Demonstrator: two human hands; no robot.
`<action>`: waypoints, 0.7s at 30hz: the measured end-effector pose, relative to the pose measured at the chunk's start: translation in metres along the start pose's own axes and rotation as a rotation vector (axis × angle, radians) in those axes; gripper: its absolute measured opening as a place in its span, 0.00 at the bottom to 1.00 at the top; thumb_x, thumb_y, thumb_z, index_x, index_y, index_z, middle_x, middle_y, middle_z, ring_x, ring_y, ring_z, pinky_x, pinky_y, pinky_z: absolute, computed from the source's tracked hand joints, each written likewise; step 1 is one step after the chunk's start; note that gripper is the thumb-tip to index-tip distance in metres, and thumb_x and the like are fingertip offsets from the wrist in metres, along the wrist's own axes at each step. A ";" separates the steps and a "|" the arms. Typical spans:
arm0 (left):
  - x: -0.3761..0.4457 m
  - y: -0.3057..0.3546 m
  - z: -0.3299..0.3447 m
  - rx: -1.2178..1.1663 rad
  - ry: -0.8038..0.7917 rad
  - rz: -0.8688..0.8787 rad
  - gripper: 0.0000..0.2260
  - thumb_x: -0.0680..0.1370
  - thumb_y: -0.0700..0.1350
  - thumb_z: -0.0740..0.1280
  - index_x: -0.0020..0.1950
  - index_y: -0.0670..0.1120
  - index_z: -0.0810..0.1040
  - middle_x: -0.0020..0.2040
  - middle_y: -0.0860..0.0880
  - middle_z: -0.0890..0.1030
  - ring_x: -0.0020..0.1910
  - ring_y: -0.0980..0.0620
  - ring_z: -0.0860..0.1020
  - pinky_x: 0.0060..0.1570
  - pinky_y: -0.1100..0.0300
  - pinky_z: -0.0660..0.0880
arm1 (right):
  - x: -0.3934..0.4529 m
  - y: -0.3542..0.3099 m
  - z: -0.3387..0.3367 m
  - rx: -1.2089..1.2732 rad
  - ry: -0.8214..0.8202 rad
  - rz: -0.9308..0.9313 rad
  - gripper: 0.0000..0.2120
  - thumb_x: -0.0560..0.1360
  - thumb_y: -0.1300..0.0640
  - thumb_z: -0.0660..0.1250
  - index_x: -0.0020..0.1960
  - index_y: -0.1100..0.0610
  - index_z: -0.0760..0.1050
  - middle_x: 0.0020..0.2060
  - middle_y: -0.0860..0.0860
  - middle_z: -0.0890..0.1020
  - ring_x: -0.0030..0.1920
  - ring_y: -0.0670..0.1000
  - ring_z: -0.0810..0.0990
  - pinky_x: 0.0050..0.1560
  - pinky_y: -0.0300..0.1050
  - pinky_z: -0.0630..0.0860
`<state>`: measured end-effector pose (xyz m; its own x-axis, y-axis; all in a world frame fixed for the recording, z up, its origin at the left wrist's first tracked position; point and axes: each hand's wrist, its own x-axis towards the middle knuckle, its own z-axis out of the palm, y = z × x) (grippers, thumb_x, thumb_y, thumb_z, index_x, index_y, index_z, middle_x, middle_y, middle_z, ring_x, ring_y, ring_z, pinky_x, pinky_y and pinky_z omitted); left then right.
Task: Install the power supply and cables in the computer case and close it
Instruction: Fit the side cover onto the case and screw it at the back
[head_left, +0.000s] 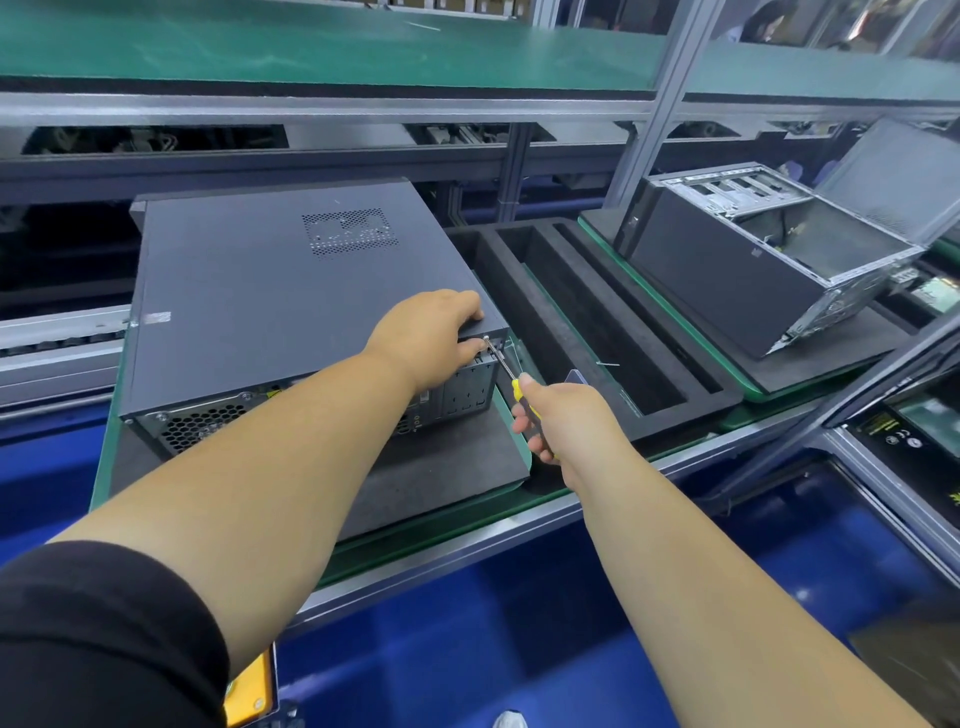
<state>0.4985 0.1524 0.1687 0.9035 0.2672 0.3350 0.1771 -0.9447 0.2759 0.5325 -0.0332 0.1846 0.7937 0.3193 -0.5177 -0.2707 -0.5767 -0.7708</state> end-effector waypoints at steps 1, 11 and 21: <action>0.000 0.000 0.000 0.002 0.002 0.002 0.12 0.76 0.54 0.68 0.56 0.51 0.74 0.51 0.50 0.79 0.47 0.48 0.76 0.41 0.58 0.67 | 0.000 -0.003 0.000 -0.028 -0.025 0.027 0.23 0.82 0.44 0.57 0.39 0.58 0.78 0.32 0.52 0.79 0.27 0.49 0.70 0.31 0.43 0.69; 0.000 0.000 0.001 0.013 0.000 0.007 0.12 0.77 0.55 0.67 0.55 0.50 0.74 0.51 0.50 0.79 0.47 0.47 0.76 0.41 0.56 0.70 | -0.004 0.006 -0.001 0.040 -0.002 -0.022 0.17 0.75 0.46 0.70 0.50 0.61 0.77 0.33 0.54 0.75 0.32 0.52 0.71 0.37 0.46 0.71; -0.001 0.000 0.000 0.017 0.012 0.014 0.12 0.77 0.55 0.67 0.56 0.50 0.74 0.51 0.50 0.79 0.46 0.48 0.75 0.40 0.58 0.68 | -0.009 -0.003 0.000 0.110 -0.049 0.059 0.21 0.79 0.41 0.63 0.47 0.60 0.78 0.35 0.53 0.76 0.30 0.49 0.69 0.30 0.40 0.68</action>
<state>0.4981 0.1518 0.1682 0.9014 0.2559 0.3492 0.1709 -0.9514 0.2562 0.5263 -0.0343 0.1919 0.7475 0.3254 -0.5791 -0.3768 -0.5102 -0.7731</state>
